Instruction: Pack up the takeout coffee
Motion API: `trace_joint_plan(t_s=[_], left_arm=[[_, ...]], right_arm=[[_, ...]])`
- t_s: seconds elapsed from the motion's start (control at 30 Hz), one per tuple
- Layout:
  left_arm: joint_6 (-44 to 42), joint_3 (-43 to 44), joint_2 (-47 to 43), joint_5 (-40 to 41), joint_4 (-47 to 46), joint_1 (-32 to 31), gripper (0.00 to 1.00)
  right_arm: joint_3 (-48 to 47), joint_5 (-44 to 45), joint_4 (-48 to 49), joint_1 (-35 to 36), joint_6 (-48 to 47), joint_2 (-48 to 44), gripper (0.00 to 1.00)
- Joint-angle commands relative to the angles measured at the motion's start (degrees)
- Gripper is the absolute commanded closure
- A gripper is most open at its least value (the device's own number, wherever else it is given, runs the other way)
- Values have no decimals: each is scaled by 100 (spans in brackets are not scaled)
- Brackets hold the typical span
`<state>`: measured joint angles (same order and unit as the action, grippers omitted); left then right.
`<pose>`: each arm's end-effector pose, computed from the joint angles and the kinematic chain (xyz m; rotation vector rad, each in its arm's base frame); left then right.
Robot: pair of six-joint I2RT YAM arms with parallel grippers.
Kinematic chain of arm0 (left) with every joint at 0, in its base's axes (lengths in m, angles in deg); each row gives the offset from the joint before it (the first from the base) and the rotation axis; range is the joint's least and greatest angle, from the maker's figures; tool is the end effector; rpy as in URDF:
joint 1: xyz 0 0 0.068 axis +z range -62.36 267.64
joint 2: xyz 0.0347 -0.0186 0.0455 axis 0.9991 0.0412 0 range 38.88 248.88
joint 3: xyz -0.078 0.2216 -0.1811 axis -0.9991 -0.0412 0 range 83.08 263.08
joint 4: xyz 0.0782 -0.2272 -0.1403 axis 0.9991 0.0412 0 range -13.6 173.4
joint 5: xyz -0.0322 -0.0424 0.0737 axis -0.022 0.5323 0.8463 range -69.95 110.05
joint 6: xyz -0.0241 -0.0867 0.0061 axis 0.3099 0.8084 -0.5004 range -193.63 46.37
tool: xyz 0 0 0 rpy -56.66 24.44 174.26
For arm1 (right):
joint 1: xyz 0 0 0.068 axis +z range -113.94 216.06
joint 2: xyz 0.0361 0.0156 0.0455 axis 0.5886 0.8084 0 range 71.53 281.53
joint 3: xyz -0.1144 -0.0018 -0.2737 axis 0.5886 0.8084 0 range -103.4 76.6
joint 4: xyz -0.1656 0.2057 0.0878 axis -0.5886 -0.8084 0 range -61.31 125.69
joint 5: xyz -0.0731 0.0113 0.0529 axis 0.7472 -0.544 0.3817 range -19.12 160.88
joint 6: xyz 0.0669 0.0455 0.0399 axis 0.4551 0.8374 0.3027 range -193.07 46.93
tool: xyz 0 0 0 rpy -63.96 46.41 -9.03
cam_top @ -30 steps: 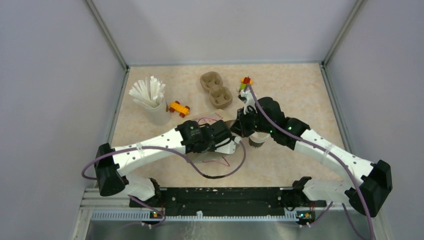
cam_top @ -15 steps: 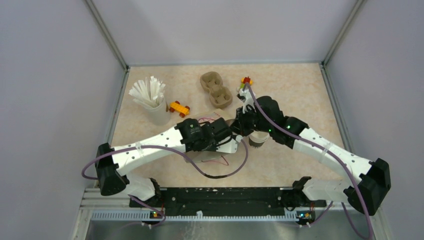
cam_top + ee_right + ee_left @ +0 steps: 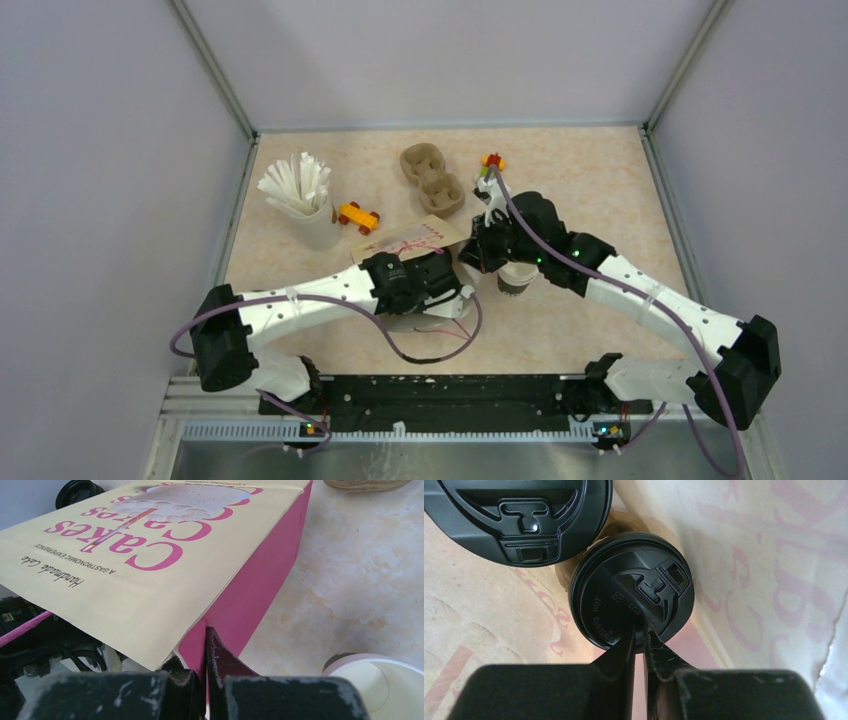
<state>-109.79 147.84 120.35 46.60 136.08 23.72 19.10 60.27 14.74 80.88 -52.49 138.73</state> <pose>0.1557 -0.2362 0.2387 2.0589 1.8262 0.5512 0.2090 0.2285 0.3164 -0.5805 2.1440 0.8563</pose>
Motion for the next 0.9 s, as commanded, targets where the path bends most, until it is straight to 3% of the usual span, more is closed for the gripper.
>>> trace_joint_plan(t_s=[0.0, 0.13, 0.87], left_arm=[[-114, -85, -236, 291, -379, 53, 86], [-132, -143, -197, 452, -327, 67, 90], [-224, -177, -238, 413, -482, 121, 88]], right_arm=[[-325, -72, 133, -35, -55, 3, 100], [-325, -64, 138, -39, -50, -5, 100], [-219, -143, 228, -33, 1, -58, 100]])
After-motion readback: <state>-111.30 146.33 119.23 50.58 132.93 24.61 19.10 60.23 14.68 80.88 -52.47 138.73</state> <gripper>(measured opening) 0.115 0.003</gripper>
